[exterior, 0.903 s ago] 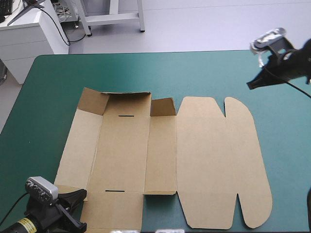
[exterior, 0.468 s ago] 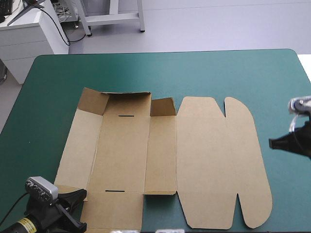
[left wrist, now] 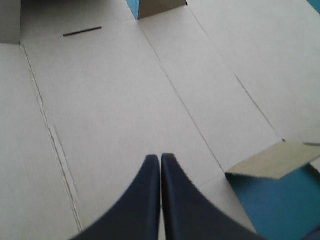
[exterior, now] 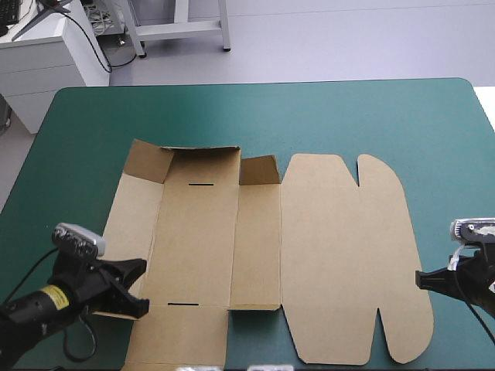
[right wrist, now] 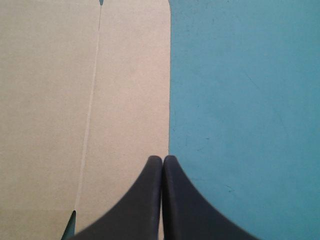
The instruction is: Fold the box
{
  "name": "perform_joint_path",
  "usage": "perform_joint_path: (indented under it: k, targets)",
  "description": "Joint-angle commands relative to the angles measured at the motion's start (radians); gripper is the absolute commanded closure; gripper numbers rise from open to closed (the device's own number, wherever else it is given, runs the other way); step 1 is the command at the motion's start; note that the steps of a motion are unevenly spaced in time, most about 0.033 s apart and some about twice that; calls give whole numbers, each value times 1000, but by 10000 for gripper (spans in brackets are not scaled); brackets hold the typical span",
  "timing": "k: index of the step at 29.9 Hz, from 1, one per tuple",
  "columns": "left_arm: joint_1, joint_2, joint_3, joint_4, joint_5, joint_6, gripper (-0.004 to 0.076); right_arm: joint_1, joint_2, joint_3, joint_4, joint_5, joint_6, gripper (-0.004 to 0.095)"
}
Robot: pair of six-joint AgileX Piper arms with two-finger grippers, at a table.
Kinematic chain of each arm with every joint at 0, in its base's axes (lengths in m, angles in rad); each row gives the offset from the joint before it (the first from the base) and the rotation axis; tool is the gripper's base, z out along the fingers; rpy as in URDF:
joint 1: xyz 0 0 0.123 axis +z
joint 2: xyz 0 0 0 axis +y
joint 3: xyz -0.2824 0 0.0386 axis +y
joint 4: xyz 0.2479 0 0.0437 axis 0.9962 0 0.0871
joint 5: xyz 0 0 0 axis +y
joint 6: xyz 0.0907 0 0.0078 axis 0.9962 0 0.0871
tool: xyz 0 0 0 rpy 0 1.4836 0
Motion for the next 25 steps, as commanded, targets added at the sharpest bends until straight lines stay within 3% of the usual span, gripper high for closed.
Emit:
perform_joint_path:
  k: [1,7,12,18,25]
  targets:
    - [-4,127,-133,-16,-58,-8,732,-8,6,-23,47,-61,0,927]
    - [72,310,-273,183,-102,-171,732,-8,6,-23,78,-55,-11,927]
    - [278,401,-327,174,-44,-127,732,-8,6,-23,76,-53,-25,927]
    - [615,457,-327,-108,-6,127,732,-8,6,-23,78,-53,-71,927]
    - [943,547,-327,-378,209,384,732,64,6,-23,63,-22,-71,927]
